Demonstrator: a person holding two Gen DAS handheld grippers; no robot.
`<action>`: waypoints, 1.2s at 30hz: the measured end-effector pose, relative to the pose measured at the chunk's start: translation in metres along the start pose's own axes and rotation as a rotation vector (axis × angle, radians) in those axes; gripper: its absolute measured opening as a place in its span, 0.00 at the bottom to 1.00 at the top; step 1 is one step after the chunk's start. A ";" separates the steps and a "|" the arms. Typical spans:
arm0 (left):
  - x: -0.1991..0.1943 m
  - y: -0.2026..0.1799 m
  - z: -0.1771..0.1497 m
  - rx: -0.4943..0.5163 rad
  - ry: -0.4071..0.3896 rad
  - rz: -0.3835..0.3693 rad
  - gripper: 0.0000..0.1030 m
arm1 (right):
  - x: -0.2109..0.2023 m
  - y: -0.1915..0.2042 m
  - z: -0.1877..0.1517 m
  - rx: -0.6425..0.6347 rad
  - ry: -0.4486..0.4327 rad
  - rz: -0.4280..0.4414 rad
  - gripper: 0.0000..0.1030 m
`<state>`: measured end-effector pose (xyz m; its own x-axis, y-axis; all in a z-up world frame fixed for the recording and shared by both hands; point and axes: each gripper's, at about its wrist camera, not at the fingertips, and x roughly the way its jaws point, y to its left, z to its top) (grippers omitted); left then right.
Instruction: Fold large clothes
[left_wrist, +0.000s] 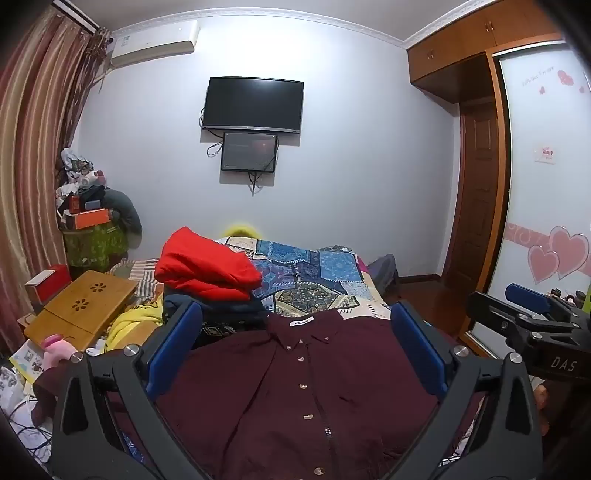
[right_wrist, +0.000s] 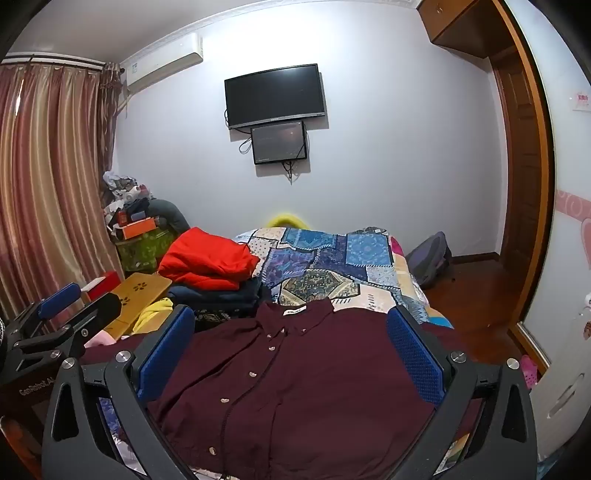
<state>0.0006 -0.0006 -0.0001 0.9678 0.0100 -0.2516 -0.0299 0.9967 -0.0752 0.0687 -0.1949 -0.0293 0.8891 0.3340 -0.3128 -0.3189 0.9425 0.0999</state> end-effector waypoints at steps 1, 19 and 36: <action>0.000 0.000 0.000 0.001 0.001 0.005 1.00 | 0.000 0.000 0.000 0.001 -0.001 0.000 1.00; 0.002 0.005 -0.001 -0.011 0.004 -0.003 1.00 | 0.001 0.002 -0.002 -0.003 0.005 0.001 1.00; 0.006 0.004 -0.002 -0.014 0.006 -0.003 1.00 | 0.006 0.002 -0.003 0.000 0.004 -0.007 1.00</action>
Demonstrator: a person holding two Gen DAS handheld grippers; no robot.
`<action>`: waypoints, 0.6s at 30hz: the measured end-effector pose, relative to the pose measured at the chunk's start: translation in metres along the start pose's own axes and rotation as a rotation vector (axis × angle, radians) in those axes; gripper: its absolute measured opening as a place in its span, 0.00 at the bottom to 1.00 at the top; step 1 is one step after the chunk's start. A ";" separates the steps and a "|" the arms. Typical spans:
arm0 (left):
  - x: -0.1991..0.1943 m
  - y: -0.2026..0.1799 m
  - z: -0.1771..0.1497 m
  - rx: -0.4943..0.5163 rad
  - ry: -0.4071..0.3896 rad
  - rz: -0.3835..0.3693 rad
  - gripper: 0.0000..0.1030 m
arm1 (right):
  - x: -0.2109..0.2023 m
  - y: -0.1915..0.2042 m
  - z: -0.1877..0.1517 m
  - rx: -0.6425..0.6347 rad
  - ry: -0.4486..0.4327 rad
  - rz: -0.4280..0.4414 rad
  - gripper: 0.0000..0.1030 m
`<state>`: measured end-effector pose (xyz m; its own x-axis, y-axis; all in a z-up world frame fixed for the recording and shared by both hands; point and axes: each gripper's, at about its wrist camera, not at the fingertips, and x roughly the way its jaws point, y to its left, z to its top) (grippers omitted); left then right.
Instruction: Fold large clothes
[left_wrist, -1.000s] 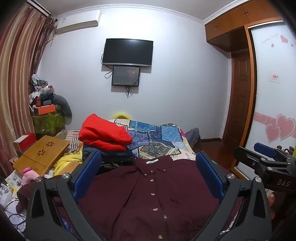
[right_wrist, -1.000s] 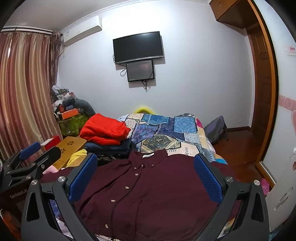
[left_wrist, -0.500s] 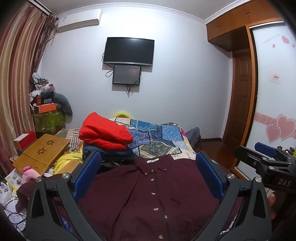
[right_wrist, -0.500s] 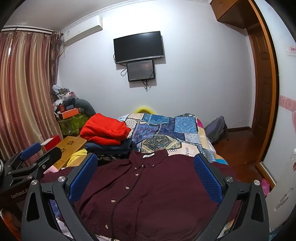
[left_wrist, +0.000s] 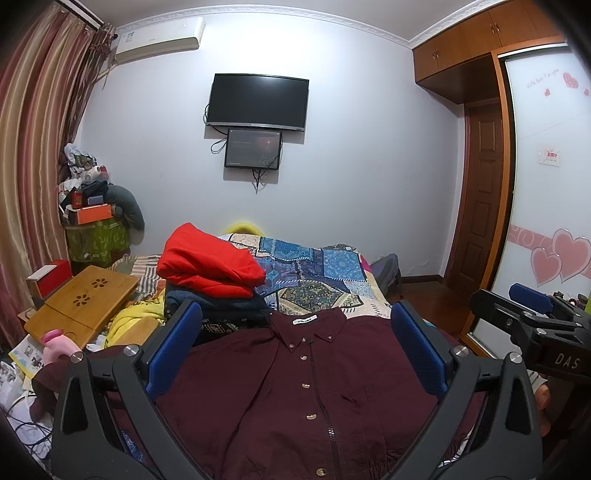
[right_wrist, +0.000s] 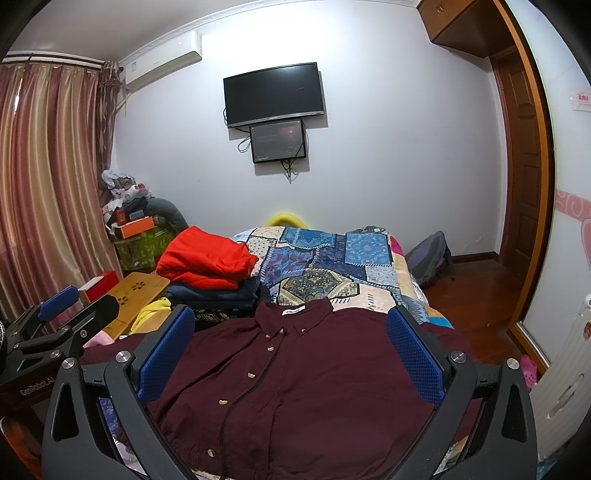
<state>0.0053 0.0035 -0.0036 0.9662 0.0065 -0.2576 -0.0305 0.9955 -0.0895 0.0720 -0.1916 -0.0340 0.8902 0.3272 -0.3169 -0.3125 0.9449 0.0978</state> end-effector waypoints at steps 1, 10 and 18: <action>0.000 0.001 0.000 -0.001 0.000 0.000 1.00 | 0.000 0.000 0.000 -0.001 0.000 0.001 1.00; 0.001 0.002 -0.001 -0.001 0.001 -0.002 1.00 | 0.001 -0.002 0.000 0.000 0.002 0.003 1.00; 0.002 0.003 -0.002 -0.002 0.002 -0.003 1.00 | 0.002 -0.003 0.000 0.002 0.002 0.003 1.00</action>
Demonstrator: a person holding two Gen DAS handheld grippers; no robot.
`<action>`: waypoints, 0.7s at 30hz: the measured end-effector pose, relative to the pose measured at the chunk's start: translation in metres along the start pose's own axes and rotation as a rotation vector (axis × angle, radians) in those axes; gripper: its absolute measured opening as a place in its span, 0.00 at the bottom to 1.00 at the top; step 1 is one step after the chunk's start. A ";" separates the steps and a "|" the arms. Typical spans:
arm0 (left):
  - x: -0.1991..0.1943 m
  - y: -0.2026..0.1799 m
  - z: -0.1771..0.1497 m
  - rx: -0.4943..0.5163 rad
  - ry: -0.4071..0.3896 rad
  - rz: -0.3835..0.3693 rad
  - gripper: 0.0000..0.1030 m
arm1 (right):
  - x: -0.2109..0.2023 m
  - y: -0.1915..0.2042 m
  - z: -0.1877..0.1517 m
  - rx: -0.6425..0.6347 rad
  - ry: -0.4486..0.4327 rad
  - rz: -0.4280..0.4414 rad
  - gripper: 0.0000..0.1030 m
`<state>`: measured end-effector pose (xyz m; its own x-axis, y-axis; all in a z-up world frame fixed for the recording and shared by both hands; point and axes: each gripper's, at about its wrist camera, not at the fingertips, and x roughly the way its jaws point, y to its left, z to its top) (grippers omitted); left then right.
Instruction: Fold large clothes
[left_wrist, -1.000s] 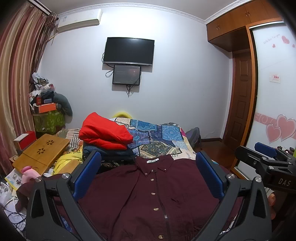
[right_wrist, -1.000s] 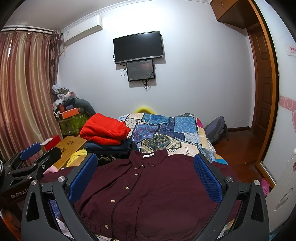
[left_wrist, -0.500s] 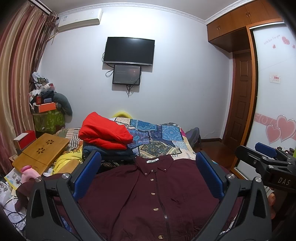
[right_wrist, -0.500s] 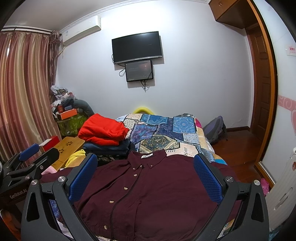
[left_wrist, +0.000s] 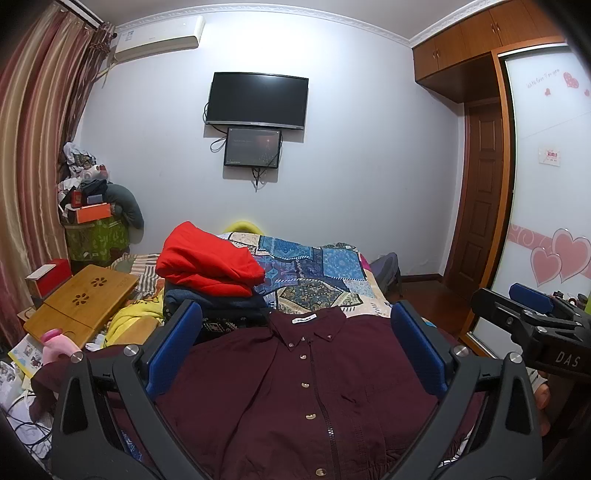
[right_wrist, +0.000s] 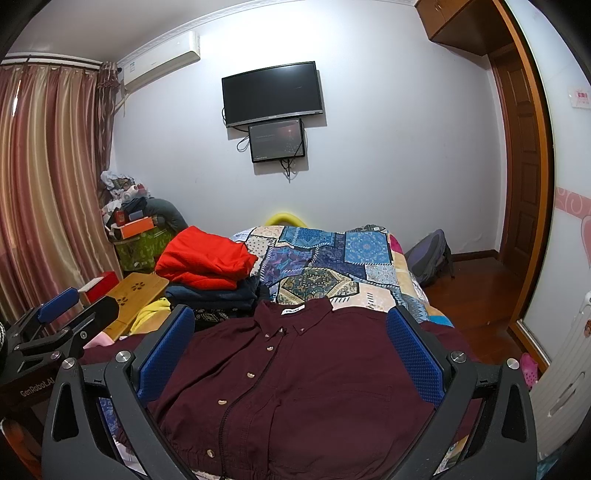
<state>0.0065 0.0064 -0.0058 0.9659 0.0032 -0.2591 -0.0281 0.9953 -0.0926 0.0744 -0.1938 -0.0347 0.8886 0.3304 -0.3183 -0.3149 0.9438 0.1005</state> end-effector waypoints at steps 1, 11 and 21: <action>0.000 0.000 0.000 -0.001 0.000 0.000 1.00 | 0.000 0.000 0.000 0.000 0.001 0.000 1.00; 0.001 0.001 -0.002 -0.003 0.003 -0.001 1.00 | 0.001 -0.001 0.000 0.001 0.003 0.000 1.00; 0.002 0.002 -0.003 -0.002 0.005 -0.001 1.00 | 0.001 -0.001 0.000 0.002 0.004 -0.001 1.00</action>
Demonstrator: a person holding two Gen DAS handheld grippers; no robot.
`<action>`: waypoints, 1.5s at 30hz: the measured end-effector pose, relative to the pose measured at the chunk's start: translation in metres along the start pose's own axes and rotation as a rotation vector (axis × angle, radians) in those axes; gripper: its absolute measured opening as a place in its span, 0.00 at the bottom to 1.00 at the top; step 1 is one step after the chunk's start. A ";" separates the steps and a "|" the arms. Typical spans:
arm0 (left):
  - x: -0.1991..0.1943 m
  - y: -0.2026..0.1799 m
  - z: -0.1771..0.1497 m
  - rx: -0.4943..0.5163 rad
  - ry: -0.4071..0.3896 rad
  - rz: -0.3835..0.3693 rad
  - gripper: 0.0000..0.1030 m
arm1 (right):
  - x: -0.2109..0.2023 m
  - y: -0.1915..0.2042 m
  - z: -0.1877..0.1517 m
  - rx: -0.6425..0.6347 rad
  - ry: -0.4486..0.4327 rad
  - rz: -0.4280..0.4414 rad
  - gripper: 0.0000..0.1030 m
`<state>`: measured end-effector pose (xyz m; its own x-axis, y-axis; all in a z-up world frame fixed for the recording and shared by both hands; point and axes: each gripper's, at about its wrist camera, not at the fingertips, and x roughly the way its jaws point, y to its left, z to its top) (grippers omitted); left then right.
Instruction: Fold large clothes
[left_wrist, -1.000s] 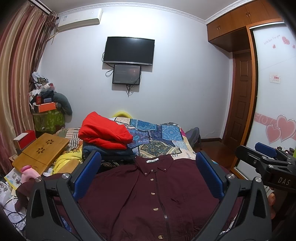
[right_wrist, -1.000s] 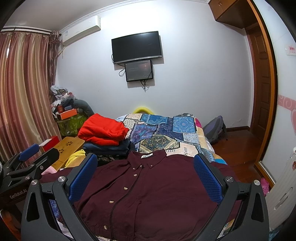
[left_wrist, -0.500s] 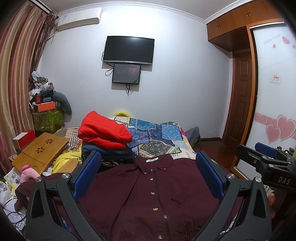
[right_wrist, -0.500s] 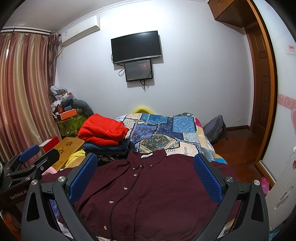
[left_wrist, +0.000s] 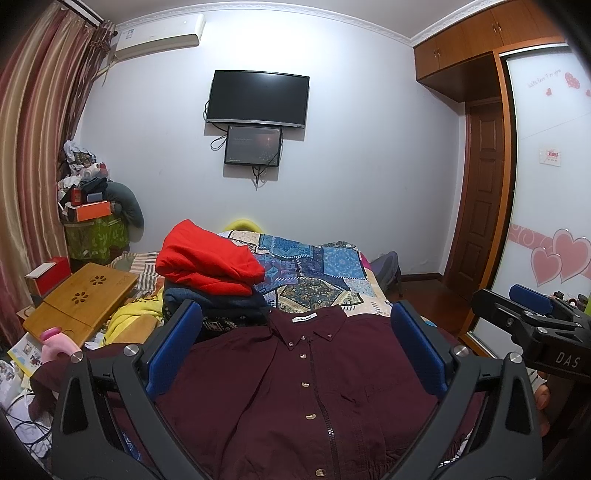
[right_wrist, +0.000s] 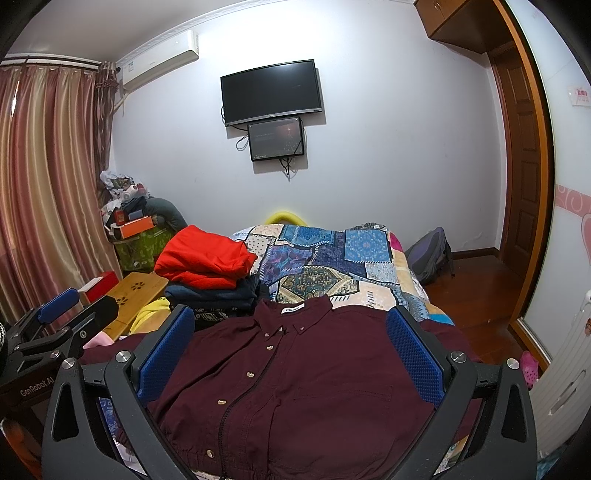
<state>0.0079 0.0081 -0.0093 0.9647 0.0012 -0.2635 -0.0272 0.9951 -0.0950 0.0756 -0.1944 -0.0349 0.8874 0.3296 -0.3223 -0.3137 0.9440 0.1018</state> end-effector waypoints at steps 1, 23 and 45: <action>0.000 0.000 0.000 0.000 -0.001 0.000 1.00 | 0.000 0.000 0.000 0.000 0.000 0.000 1.00; 0.028 0.027 0.000 -0.045 0.039 0.043 1.00 | 0.024 -0.008 -0.003 0.034 0.064 -0.012 1.00; 0.063 0.356 -0.103 -0.651 0.396 0.607 1.00 | 0.104 -0.033 0.001 0.088 0.260 -0.084 1.00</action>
<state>0.0319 0.3518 -0.1585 0.5843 0.3439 -0.7351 -0.7448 0.5870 -0.3174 0.1784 -0.1909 -0.0708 0.7890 0.2473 -0.5624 -0.2025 0.9689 0.1420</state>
